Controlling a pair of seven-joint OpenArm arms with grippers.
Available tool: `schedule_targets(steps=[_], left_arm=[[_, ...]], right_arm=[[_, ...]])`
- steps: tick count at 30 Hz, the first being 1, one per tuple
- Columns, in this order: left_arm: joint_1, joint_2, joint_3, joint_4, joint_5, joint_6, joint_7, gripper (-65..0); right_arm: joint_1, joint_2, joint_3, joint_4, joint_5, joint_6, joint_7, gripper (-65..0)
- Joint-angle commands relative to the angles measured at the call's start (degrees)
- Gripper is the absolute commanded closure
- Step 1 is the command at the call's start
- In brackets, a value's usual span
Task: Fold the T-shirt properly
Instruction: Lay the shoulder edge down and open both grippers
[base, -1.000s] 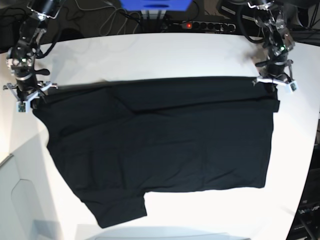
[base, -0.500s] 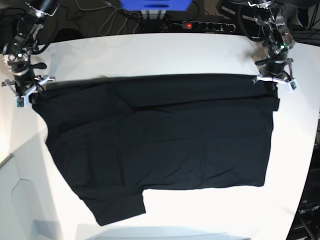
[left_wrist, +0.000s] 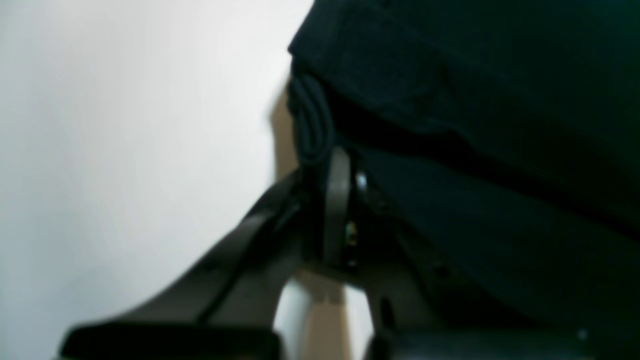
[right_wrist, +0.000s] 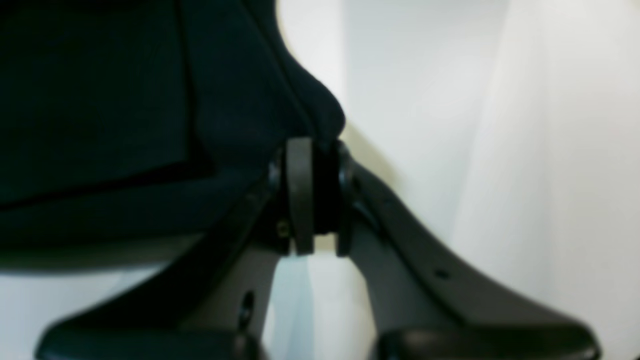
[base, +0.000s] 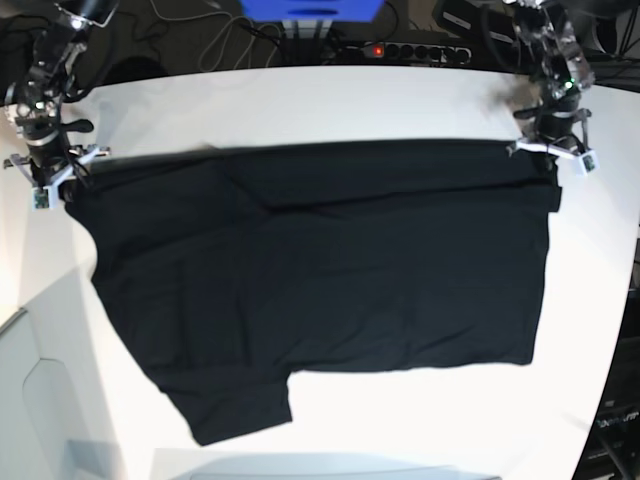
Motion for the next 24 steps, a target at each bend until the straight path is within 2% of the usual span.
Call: schedule_targets(steps=[1, 9, 11, 14, 18, 21, 24], left_arm=[[0.45, -1.6, -0.78, 1.94, 0.39, 0.93, -1.67, -0.1], [1.15, -5.55, -0.95, 5.63, 0.3, 0.93, -0.79, -0.1], [-1.75, -6.96, -1.04, 5.63, 0.22, 0.93, 2.47, -0.1], [-7.47, -8.54, -1.22, 5.02, 0.22, 0.93, 8.62, -0.1], [-13.62, -8.63, -1.75, 5.63, 0.3, 0.93, 15.3, -0.1], [-17.4, -8.28, -2.71, 6.95, 0.48, 0.93, 21.98, -0.1], [-18.02, -8.19, -2.71, 7.21, 0.57, 0.93, 23.04, -0.1]], right_arm=[[-0.2, 1.65, 0.62, 2.1, -0.27, -0.07, 1.08, 0.0], [-0.47, 2.45, 0.1, 10.1, -0.45, -0.07, 0.81, 0.0], [2.61, 3.59, -0.26, 10.19, -0.45, -0.07, -1.12, 0.0], [9.47, 5.79, -2.63, 9.57, -0.53, -0.07, -8.15, 0.0], [17.82, 7.98, -5.09, 7.64, -0.62, -0.07, -16.5, 0.0], [19.31, 9.48, -6.32, 7.2, -0.62, -0.07, -19.93, 0.0], [16.85, 9.57, -6.59, 7.37, -0.62, -0.07, -19.84, 0.0]])
